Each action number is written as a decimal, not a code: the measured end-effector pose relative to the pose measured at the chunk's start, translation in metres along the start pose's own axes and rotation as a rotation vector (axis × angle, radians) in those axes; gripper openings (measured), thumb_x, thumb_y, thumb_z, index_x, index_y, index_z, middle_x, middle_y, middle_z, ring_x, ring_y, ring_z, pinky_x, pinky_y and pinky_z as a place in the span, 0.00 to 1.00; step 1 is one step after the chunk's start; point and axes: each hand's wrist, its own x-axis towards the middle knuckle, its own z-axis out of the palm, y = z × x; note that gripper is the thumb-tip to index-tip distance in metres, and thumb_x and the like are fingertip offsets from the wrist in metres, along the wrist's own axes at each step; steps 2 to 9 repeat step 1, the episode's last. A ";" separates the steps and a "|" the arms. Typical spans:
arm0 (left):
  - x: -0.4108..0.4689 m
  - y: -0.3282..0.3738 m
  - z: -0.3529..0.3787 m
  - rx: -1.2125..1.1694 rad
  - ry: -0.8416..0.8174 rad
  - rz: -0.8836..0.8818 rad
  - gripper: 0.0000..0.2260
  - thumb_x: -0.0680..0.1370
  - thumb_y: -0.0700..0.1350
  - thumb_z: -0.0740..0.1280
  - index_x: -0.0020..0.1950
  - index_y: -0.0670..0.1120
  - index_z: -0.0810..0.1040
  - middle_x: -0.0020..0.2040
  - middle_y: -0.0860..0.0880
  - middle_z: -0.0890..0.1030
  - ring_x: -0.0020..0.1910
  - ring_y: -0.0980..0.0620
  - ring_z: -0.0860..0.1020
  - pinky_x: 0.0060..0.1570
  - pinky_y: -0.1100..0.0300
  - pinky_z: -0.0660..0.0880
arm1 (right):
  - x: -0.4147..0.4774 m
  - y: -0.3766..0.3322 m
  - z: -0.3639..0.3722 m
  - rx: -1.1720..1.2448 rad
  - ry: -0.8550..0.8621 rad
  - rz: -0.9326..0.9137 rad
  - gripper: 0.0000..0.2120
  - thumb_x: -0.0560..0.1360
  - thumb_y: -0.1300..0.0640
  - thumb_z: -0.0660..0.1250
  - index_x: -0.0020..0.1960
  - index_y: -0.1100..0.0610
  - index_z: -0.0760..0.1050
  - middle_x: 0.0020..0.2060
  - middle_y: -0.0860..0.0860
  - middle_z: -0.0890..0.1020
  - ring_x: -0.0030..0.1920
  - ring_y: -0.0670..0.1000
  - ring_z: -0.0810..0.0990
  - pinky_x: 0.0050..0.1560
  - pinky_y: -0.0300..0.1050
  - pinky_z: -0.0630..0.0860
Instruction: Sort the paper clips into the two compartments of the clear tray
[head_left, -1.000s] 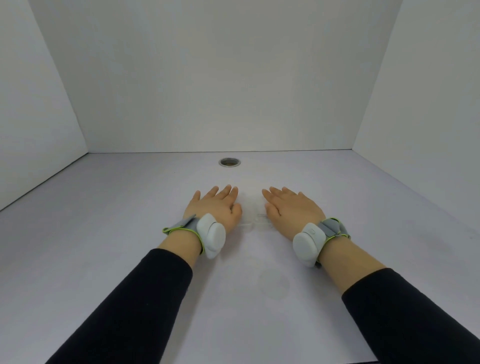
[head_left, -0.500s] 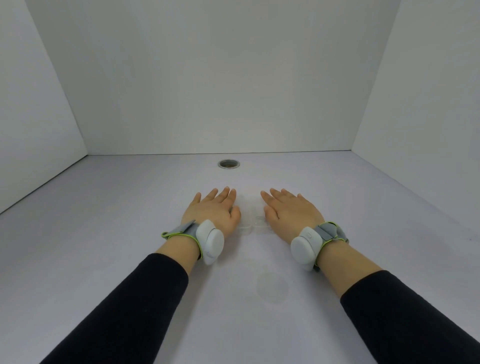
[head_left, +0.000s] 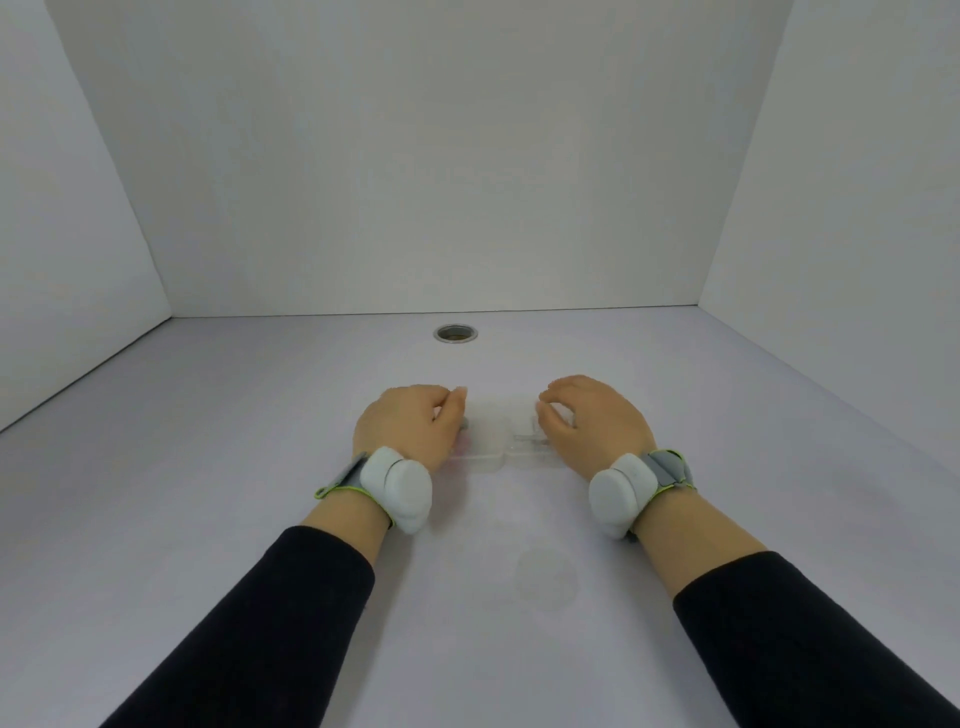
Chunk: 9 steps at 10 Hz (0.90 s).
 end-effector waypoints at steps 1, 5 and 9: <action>0.002 -0.002 -0.011 -0.462 0.194 -0.157 0.18 0.77 0.55 0.59 0.33 0.50 0.80 0.31 0.57 0.80 0.33 0.56 0.77 0.34 0.63 0.71 | -0.001 -0.001 -0.012 0.376 0.168 0.116 0.12 0.75 0.50 0.60 0.44 0.52 0.80 0.47 0.47 0.83 0.50 0.50 0.78 0.50 0.40 0.71; 0.002 -0.002 -0.011 -0.462 0.194 -0.157 0.18 0.77 0.55 0.59 0.33 0.50 0.80 0.31 0.57 0.80 0.33 0.56 0.77 0.34 0.63 0.71 | -0.001 -0.001 -0.012 0.376 0.168 0.116 0.12 0.75 0.50 0.60 0.44 0.52 0.80 0.47 0.47 0.83 0.50 0.50 0.78 0.50 0.40 0.71; 0.002 -0.002 -0.011 -0.462 0.194 -0.157 0.18 0.77 0.55 0.59 0.33 0.50 0.80 0.31 0.57 0.80 0.33 0.56 0.77 0.34 0.63 0.71 | -0.001 -0.001 -0.012 0.376 0.168 0.116 0.12 0.75 0.50 0.60 0.44 0.52 0.80 0.47 0.47 0.83 0.50 0.50 0.78 0.50 0.40 0.71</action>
